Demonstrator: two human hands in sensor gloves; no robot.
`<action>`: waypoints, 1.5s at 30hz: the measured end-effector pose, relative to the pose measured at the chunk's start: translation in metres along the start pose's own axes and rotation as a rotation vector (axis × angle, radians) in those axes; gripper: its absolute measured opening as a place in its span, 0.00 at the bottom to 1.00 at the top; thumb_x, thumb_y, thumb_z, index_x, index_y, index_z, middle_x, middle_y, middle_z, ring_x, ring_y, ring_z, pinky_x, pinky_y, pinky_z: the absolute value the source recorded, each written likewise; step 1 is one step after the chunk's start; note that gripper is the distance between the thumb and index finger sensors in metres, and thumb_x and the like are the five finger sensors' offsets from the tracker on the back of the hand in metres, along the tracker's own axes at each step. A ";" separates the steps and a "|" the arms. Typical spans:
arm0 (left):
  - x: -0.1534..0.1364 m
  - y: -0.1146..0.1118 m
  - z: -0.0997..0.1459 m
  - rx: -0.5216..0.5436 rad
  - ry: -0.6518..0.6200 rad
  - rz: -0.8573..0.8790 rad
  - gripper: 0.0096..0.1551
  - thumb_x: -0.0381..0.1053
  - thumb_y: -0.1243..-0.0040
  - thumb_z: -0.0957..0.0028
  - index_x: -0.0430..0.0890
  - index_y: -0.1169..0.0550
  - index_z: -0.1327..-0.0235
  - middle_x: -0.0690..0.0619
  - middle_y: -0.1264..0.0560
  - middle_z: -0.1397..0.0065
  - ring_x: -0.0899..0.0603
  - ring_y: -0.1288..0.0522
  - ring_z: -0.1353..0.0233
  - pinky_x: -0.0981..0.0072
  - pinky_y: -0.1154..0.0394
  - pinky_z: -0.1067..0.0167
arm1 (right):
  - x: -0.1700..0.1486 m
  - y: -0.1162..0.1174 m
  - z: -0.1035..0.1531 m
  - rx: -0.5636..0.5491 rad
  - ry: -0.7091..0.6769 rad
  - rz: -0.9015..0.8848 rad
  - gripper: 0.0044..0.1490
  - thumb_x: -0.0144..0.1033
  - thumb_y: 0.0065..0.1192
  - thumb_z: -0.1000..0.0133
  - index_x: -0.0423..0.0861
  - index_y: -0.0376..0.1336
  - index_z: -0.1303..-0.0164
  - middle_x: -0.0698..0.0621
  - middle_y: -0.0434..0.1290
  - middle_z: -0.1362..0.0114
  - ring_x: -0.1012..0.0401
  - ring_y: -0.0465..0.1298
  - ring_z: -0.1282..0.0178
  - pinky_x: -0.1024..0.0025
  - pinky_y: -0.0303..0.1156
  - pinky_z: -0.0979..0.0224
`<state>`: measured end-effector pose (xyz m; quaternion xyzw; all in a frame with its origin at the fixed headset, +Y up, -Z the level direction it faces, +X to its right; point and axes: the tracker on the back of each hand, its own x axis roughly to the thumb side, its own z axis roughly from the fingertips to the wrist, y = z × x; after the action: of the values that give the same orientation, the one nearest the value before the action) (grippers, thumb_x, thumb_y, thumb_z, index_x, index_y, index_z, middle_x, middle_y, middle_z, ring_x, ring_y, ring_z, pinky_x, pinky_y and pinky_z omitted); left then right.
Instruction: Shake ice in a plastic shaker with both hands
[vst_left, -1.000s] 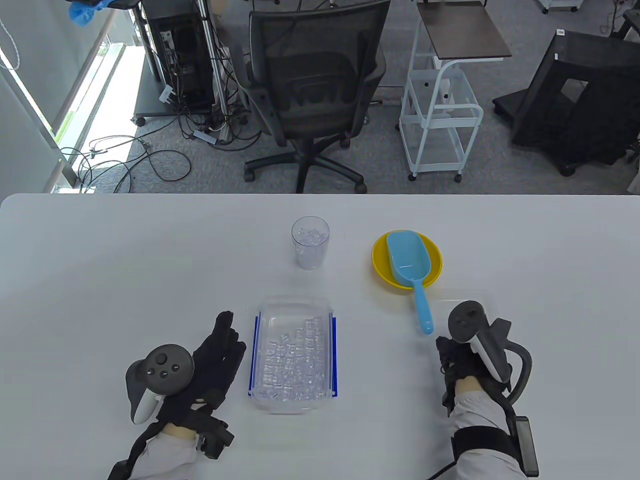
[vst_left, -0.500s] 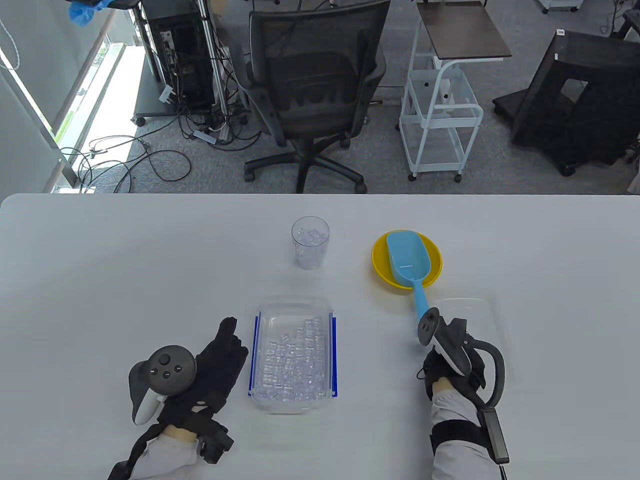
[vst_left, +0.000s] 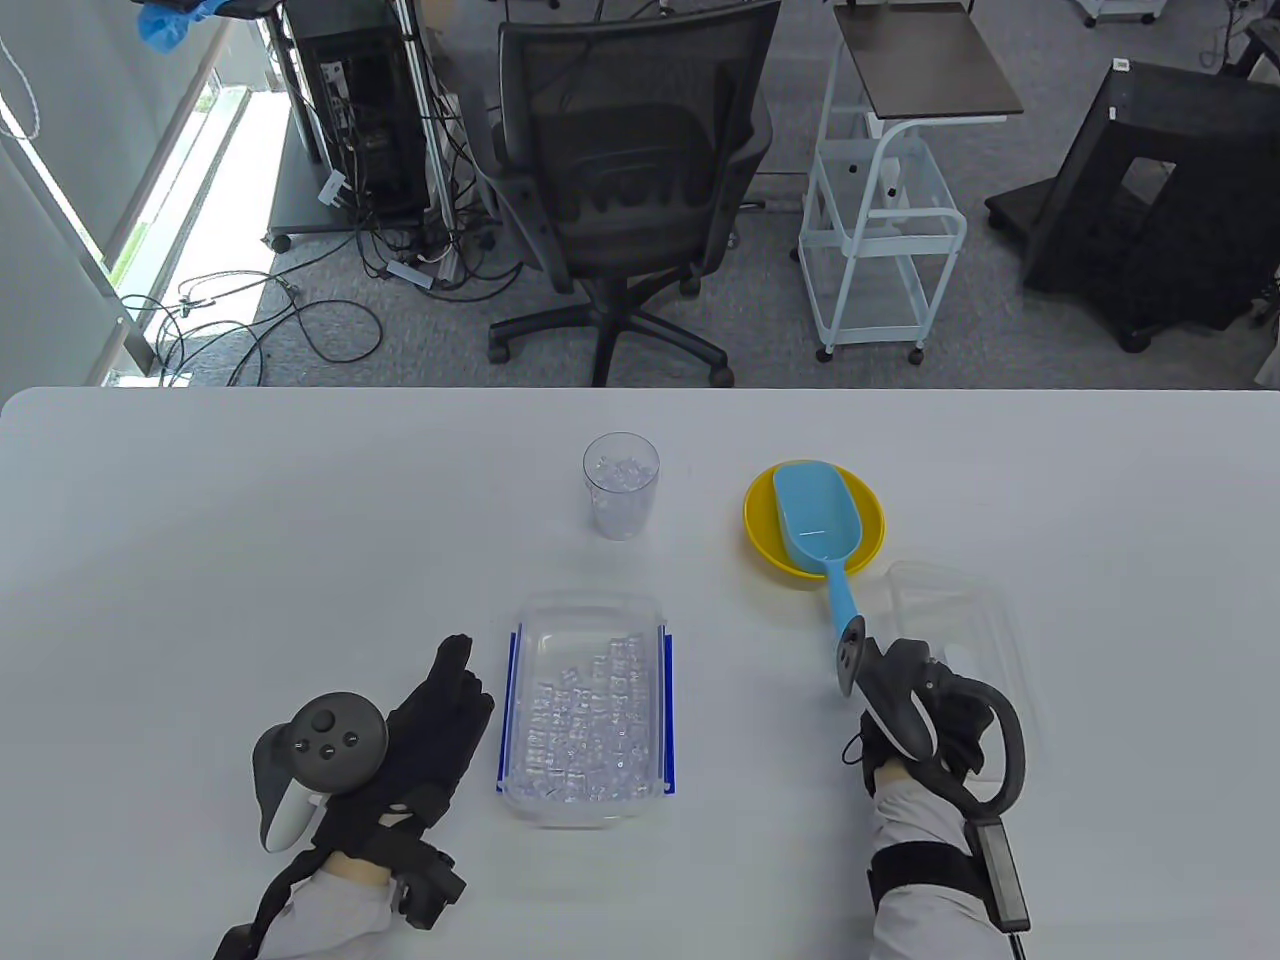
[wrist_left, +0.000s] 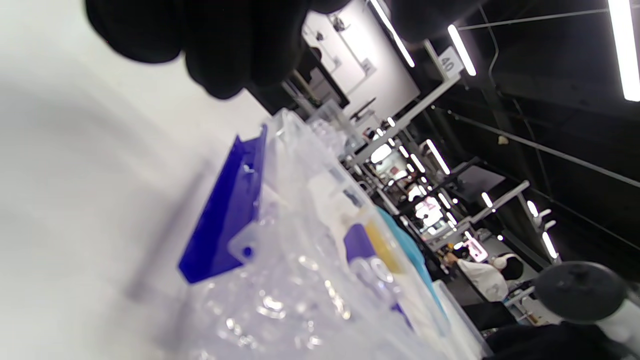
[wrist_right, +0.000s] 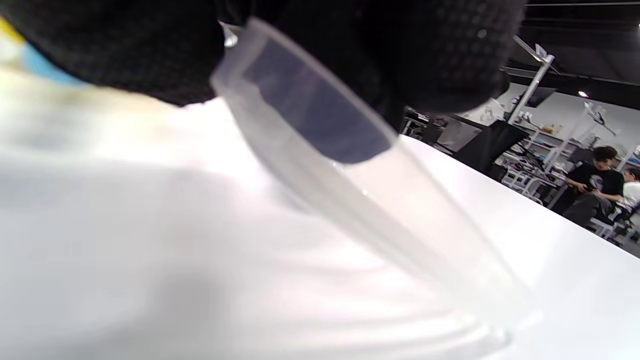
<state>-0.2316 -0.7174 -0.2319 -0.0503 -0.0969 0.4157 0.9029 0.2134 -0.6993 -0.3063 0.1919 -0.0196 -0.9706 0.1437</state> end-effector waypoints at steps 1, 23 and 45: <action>0.000 0.000 0.000 -0.001 0.000 0.000 0.42 0.57 0.54 0.26 0.35 0.48 0.10 0.27 0.31 0.21 0.26 0.29 0.28 0.27 0.31 0.34 | -0.004 -0.004 -0.001 0.003 0.005 -0.024 0.32 0.37 0.76 0.49 0.34 0.69 0.41 0.36 0.79 0.48 0.54 0.84 0.62 0.56 0.80 0.53; -0.005 0.000 0.000 -0.014 0.024 0.031 0.39 0.54 0.54 0.26 0.35 0.46 0.10 0.27 0.31 0.21 0.27 0.28 0.28 0.28 0.30 0.35 | -0.052 -0.121 0.069 -0.317 -0.198 -0.870 0.32 0.37 0.74 0.49 0.32 0.69 0.41 0.36 0.80 0.50 0.56 0.84 0.64 0.59 0.82 0.57; -0.011 -0.007 -0.004 -0.068 0.064 0.074 0.38 0.52 0.54 0.26 0.35 0.46 0.10 0.27 0.31 0.21 0.26 0.29 0.28 0.28 0.30 0.35 | 0.068 -0.026 0.078 0.513 -0.501 -1.738 0.34 0.34 0.71 0.46 0.28 0.64 0.37 0.34 0.79 0.50 0.56 0.84 0.64 0.59 0.82 0.58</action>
<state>-0.2326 -0.7298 -0.2357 -0.0979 -0.0804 0.4435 0.8873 0.1166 -0.6951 -0.2618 -0.0494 -0.1131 -0.7167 -0.6864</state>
